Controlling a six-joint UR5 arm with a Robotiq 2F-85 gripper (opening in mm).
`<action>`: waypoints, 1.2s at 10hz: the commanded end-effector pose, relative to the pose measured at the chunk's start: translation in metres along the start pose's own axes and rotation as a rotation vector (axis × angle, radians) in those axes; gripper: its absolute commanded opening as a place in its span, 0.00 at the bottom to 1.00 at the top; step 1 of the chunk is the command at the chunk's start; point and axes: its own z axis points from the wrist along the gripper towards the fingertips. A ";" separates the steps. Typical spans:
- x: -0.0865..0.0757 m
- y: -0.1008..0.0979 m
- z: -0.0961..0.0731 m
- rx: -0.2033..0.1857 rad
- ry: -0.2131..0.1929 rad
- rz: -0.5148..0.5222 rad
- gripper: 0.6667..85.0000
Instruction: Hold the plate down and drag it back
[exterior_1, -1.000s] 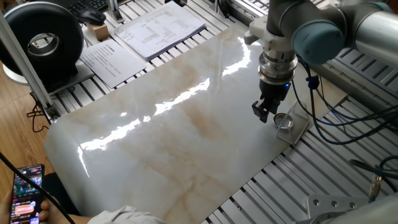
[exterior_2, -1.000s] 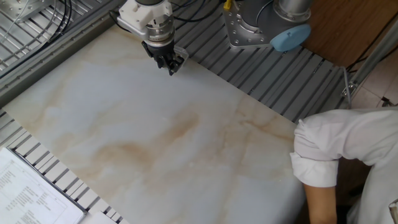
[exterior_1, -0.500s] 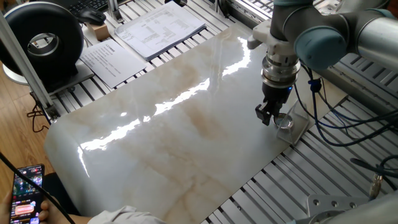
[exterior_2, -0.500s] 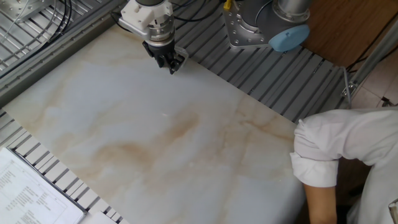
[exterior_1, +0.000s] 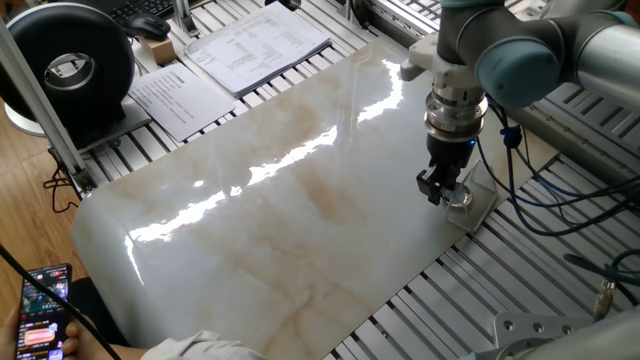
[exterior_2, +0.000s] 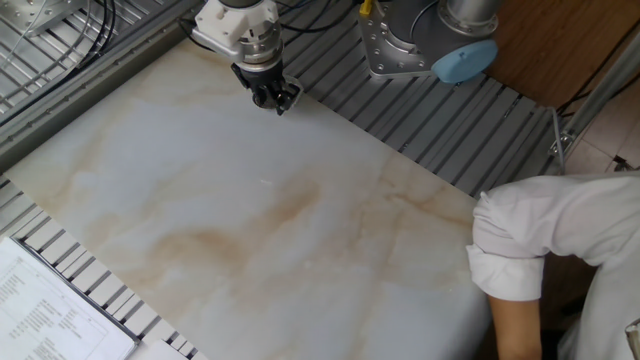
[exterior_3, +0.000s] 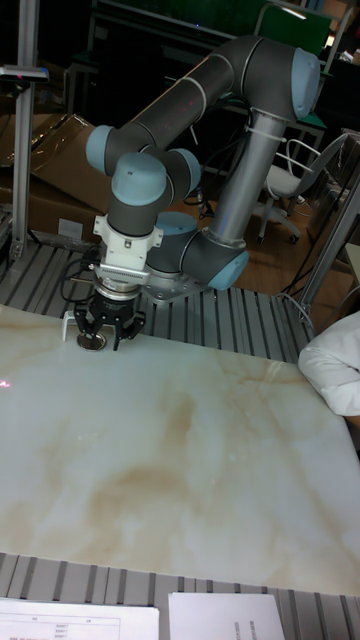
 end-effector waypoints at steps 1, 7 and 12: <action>-0.002 0.003 0.001 -0.015 -0.005 -0.009 0.52; 0.007 -0.008 0.002 -0.001 -0.007 -0.013 0.50; 0.003 -0.004 0.004 -0.011 -0.017 -0.018 0.50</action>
